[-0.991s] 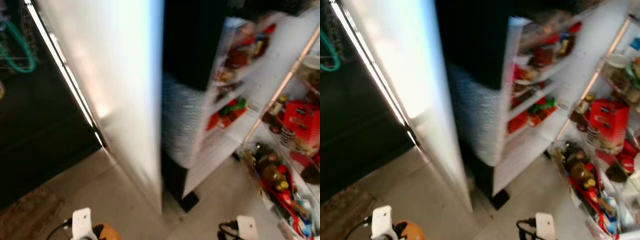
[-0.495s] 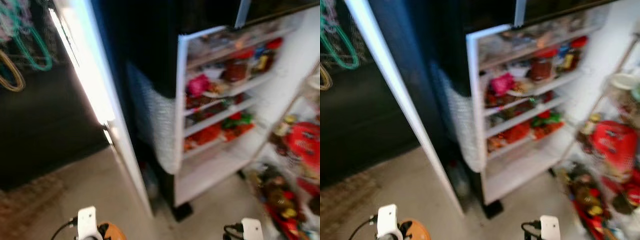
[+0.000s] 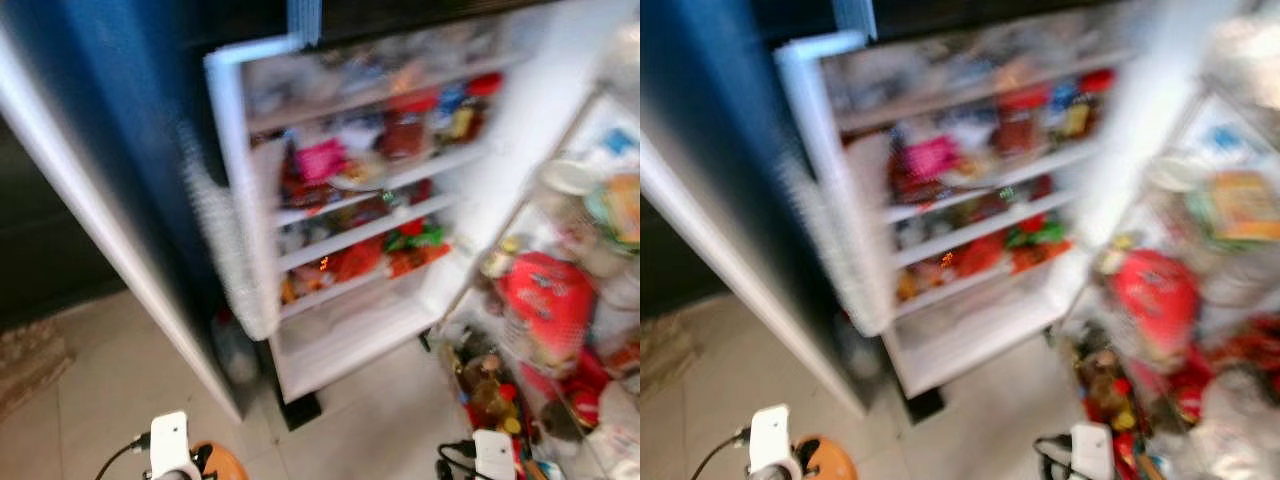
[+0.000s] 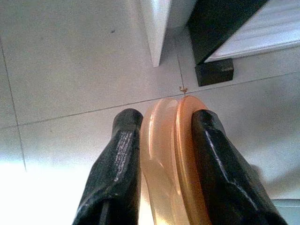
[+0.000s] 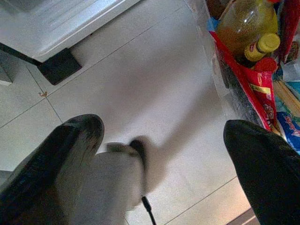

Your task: Restocking fridge

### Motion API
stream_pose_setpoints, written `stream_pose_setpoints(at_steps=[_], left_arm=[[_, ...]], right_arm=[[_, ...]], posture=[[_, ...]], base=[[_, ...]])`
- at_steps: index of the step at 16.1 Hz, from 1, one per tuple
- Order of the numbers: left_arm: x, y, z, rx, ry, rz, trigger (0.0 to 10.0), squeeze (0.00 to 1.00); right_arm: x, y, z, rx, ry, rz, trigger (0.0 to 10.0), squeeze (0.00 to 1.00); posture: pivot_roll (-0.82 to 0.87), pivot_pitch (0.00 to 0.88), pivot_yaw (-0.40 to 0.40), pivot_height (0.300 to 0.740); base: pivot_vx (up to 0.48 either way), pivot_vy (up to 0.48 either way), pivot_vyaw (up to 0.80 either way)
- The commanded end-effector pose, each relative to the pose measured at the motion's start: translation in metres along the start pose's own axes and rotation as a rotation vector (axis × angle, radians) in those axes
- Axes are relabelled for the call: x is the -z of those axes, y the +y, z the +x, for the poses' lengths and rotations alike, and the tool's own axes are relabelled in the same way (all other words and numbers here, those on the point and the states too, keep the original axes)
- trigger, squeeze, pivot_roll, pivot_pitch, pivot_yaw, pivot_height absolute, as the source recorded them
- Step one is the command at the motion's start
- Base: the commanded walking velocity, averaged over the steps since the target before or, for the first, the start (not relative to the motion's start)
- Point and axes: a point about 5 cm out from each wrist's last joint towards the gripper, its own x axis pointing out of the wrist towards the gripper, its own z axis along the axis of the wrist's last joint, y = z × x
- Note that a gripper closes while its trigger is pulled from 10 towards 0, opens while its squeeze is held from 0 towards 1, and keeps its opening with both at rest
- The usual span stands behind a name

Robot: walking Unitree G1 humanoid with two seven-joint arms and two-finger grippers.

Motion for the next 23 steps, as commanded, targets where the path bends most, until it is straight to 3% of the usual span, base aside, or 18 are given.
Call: stream_pose_setpoints(at_steps=[1,4,7,11,13,23], left_arm=[[0.016,0.000,-0.003,0.000,0.059,0.002,10.0,0.00],[0.016,0.001,-0.003,-0.001,0.060,-0.009,10.0,0.00],[0.017,0.001,-0.004,0.003,0.061,-0.020,10.0,0.00],[0.018,0.002,-0.004,0.008,0.065,-0.026,10.0,0.00],[0.018,0.003,-0.004,0.008,0.066,-0.028,10.0,0.00],[0.017,0.005,-0.004,0.000,0.061,-0.026,10.0,0.00]], right_arm=[[0.004,-0.007,-0.002,0.020,0.016,0.001,10.0,0.00],[0.004,-0.007,-0.002,0.042,0.008,0.002,10.0,0.00],[0.000,-0.013,-0.003,0.157,-0.041,-0.035,10.0,0.00],[-0.001,-0.018,-0.004,0.262,-0.044,-0.109,10.0,0.00],[-0.001,-0.021,-0.004,0.332,-0.015,-0.220,10.0,0.00],[0.000,-0.022,-0.006,0.428,-0.012,-0.200,10.0,0.00]], posture=[[-0.04,0.118,0.016,0.740],[-0.05,0.118,0.017,0.740],[-0.04,0.116,0.019,0.740],[-0.04,0.114,0.020,0.740],[-0.04,0.114,0.019,0.740],[-0.04,0.117,0.027,0.740]], base=[[0.000,-0.349,0.00],[0.000,0.000,0.00],[0.000,0.000,0.00],[0.000,0.000,0.00],[0.000,0.000,0.00],[0.000,0.000,0.00]])
